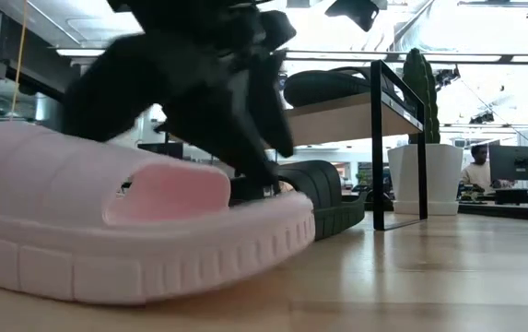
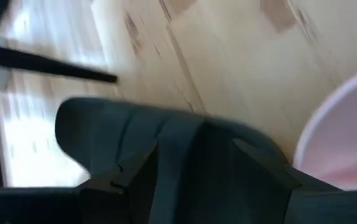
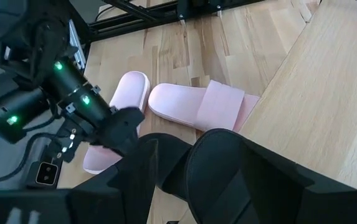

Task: Pick and place slides into the shelf
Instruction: Put the black slipper on the shelf

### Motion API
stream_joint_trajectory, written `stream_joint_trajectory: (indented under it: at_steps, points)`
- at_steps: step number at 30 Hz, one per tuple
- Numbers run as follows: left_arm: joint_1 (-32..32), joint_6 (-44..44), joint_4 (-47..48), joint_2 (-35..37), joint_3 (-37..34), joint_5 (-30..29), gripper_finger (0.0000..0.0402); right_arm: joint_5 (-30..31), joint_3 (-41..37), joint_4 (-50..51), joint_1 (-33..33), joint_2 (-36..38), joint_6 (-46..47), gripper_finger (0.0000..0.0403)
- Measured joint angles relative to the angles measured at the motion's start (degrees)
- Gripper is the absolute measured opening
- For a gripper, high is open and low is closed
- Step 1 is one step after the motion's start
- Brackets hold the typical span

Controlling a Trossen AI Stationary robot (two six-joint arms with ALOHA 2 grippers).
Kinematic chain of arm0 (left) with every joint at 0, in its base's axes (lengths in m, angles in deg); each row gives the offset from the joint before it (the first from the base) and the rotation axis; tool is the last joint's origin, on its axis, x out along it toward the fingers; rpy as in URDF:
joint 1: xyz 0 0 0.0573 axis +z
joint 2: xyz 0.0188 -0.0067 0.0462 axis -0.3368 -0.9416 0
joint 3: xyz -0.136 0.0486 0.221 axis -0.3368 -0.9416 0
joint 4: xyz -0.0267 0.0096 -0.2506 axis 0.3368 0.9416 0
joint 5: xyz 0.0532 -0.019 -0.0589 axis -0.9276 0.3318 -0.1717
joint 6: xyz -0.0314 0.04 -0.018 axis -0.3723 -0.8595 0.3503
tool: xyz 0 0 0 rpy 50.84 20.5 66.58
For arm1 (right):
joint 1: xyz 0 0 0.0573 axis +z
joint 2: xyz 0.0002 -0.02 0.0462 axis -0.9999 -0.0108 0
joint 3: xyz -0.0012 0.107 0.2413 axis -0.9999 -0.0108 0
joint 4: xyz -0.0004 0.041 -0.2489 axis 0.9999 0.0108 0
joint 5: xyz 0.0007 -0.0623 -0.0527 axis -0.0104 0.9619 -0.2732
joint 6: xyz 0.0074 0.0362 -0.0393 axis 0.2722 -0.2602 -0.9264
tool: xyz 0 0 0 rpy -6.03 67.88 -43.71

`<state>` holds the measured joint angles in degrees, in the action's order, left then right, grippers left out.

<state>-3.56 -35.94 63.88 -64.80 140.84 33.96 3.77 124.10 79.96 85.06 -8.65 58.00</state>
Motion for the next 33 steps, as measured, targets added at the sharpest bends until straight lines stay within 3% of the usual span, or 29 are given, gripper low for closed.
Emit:
stream_joint_trajectory:
  at_steps: [17, 33]
  points:
    - [0.5, -1.3, -0.9, -1.5, -0.1, -3.2, 0.0184, 0.0, 0.0, 0.0, 0.0, -4.4, -2.6, 0.0211]
    - [1.1, -2.7, -0.9, -1.5, -0.2, -7.9, 0.0184, -0.2, 0.0, -0.6, 0.0, -4.2, -4.1, 0.0211]
